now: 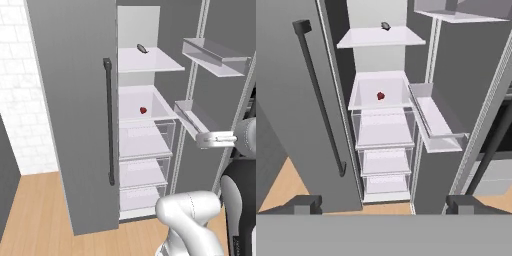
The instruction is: Take the strawberry from the fridge and place it on top of the pancake, located on the dining counter.
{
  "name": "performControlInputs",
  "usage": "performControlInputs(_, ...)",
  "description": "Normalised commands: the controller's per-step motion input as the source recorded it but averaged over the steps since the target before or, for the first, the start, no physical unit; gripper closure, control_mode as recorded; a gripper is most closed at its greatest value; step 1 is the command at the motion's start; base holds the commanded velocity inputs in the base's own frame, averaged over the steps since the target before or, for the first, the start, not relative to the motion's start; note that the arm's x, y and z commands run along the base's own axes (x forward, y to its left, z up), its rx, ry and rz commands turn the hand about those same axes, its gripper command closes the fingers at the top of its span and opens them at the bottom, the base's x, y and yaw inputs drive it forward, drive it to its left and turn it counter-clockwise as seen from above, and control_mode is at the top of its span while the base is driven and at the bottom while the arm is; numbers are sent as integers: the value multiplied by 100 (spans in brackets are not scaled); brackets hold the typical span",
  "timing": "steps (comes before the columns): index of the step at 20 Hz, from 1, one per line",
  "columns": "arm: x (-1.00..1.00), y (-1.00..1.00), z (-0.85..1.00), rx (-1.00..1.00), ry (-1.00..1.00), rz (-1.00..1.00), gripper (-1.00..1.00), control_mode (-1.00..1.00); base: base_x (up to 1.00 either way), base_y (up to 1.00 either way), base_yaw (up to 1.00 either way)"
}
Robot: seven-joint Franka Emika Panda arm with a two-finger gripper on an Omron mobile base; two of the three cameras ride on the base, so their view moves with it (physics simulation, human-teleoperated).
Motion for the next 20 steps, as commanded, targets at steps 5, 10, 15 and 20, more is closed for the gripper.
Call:
performControlInputs(5,0,0,-4,0,0,0,-100,100,2,10,0)
performControlInputs(10,0,0,0,0,0,0,-100,100,54,41,0)
performControlInputs(15,0,0,0,0,0,0,-100,100,65,-14,0)
performControlInputs(20,0,0,0,0,0,0,-100,100,84,3,0)
